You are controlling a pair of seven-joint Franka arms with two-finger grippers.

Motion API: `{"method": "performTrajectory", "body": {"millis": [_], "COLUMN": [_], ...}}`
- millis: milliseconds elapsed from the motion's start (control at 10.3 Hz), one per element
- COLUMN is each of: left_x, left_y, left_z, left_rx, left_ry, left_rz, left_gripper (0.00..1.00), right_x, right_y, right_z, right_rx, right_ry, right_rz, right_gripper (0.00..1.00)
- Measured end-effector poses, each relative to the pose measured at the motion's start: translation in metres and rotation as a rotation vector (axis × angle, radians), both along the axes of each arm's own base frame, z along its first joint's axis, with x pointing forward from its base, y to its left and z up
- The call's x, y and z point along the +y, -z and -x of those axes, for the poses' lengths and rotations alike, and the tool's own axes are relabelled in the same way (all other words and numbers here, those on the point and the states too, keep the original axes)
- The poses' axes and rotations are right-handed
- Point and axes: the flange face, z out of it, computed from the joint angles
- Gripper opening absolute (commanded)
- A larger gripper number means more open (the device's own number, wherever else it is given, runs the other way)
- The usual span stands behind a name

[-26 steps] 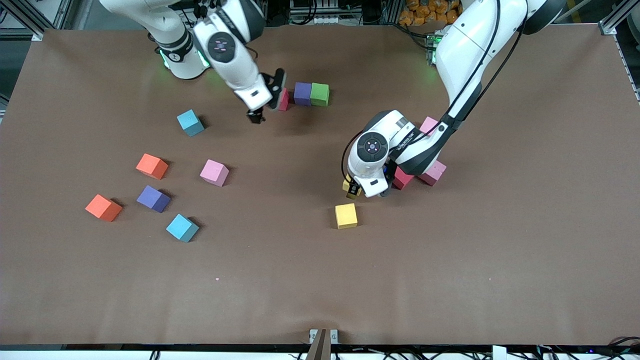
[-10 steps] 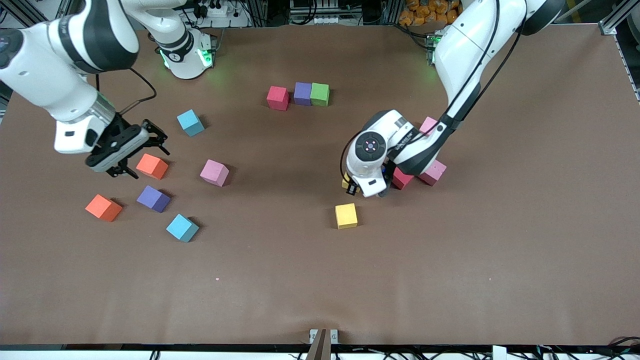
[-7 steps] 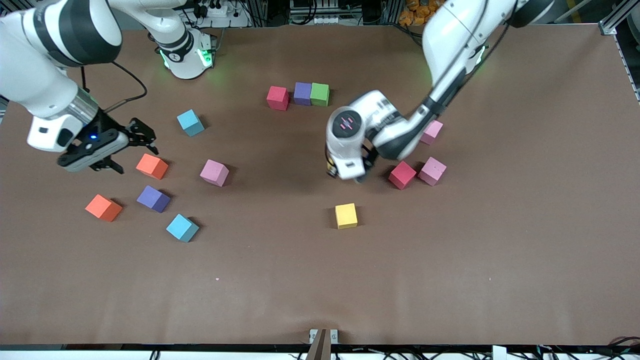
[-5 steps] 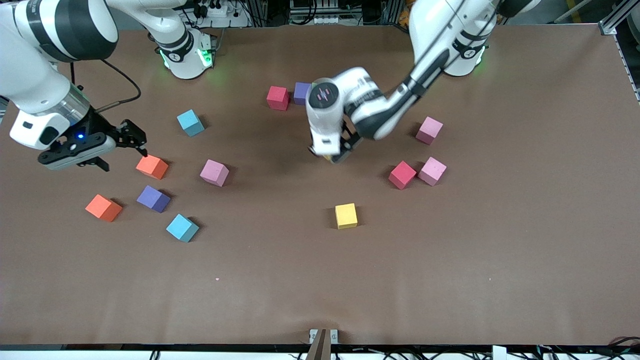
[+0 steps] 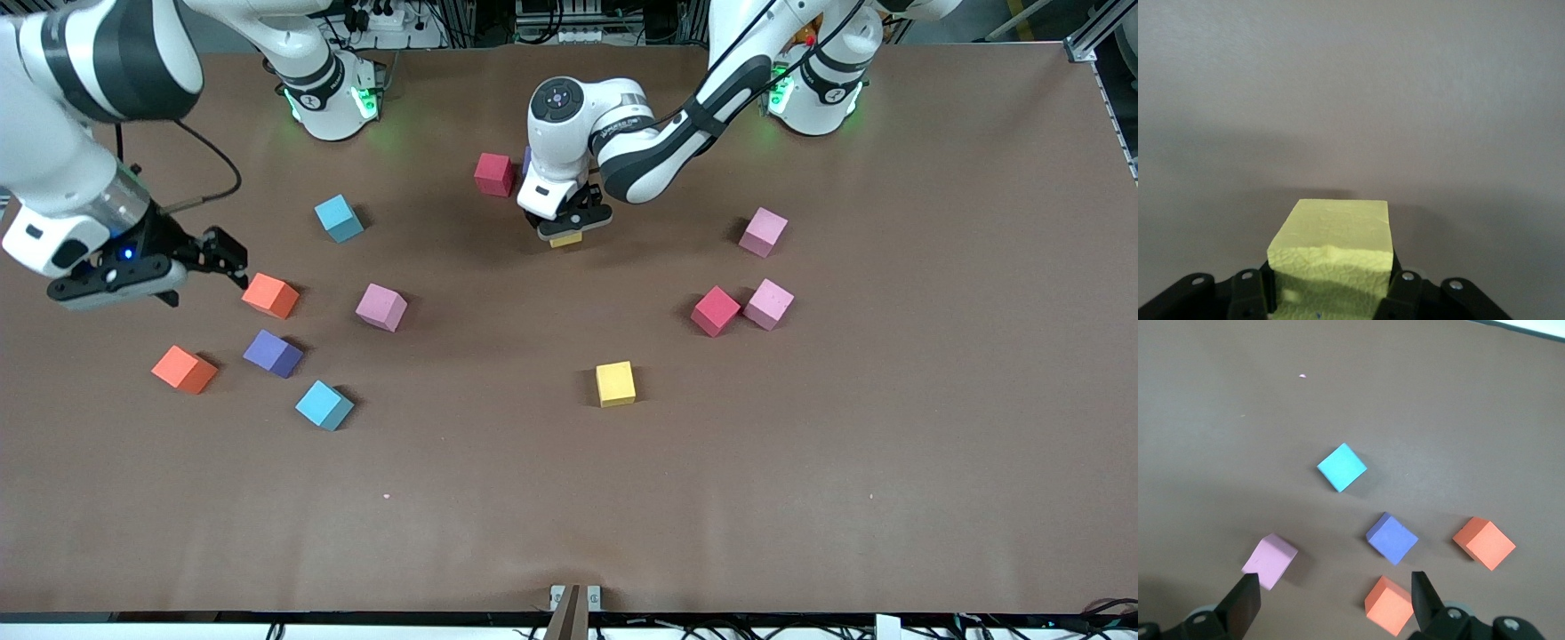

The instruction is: Form number 2 with 11 blocks

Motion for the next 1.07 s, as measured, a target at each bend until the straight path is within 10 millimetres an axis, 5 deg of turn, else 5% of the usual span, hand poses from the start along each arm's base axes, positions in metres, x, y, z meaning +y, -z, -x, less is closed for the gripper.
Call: {"method": "performTrajectory", "body": {"millis": [291, 679, 873, 970, 1067], "left_x": [-0.003, -0.006, -0.004, -0.003, -0.003], "left_y": [0.012, 0.036, 0.043, 0.045, 0.046], "left_z": [0.030, 0.060, 0.067, 0.070, 0.071], "left_rx": [0.031, 0.071, 0.081, 0.082, 0.078], "left_ry": [0.087, 0.136, 0.151, 0.157, 0.166], "left_rz": [-0.014, -0.044, -0.055, -0.060, -0.063], "left_gripper": [0.00, 0.00, 0.00, 0.37, 0.99], "right_x": [0.000, 0.032, 0.044, 0.050, 0.053], "right_y": [0.067, 0.146, 0.164, 0.167, 0.168], "right_z": [-0.023, -0.012, -0.003, 0.000, 0.001], "right_rx": [0.002, 0.070, 0.096, 0.102, 0.104], "right_ry": [0.005, -0.025, -0.048, -0.060, -0.080], "right_rz": [-0.005, -0.006, -0.003, -0.002, 0.001], "right_gripper": [1.00, 1.00, 1.00, 1.00, 1.00]}}
